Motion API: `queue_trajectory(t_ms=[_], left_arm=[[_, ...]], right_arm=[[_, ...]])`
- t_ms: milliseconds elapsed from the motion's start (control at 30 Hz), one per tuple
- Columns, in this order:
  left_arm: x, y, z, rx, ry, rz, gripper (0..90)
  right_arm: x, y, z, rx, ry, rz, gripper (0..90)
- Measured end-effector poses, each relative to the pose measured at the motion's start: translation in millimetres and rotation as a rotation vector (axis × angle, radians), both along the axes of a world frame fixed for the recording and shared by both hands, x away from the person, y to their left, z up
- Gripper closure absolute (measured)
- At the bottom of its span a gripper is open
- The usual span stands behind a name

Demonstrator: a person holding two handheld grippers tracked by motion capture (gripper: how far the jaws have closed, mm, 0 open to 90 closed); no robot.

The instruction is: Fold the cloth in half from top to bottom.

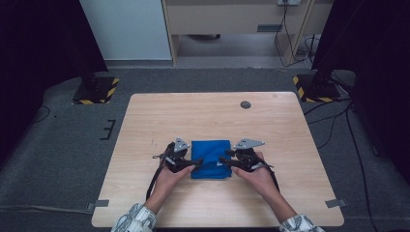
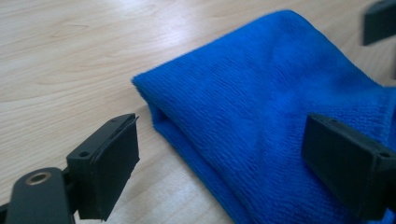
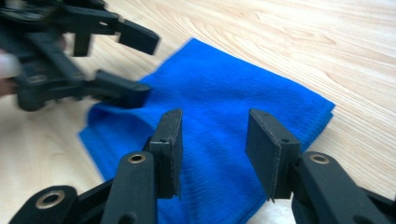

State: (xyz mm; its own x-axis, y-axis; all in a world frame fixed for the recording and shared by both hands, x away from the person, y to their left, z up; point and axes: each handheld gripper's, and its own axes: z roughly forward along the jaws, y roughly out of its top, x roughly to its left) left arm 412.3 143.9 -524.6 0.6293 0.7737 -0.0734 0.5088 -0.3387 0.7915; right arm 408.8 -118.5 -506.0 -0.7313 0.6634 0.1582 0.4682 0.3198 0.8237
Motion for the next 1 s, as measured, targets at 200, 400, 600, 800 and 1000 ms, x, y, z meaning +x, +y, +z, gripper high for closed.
queue_trajectory(t_ms=[200,400,600,800,1000], left_arm=[[-7.9,-1.0,-4.6,0.052,0.012,-0.029,11.2],[-14.6,8.2,-5.5,0.060,0.013,-0.018,11.4],[-14.0,16.8,-0.2,0.017,-0.002,0.020,10.8],[-12.7,25.6,9.9,-0.033,-0.021,0.055,8.7],[-10.9,30.0,14.0,-0.061,-0.016,0.063,7.5]], right_arm=[[1.7,7.4,-10.6,-0.088,0.028,0.020,56.0],[-12.3,6.6,-18.8,-0.150,0.030,0.059,53.8],[-16.2,2.4,-14.8,-0.143,0.008,0.043,39.6],[-14.7,-1.1,-6.7,-0.104,-0.037,-0.002,23.0],[-10.8,-2.7,-2.8,-0.086,-0.044,-0.040,12.2]])
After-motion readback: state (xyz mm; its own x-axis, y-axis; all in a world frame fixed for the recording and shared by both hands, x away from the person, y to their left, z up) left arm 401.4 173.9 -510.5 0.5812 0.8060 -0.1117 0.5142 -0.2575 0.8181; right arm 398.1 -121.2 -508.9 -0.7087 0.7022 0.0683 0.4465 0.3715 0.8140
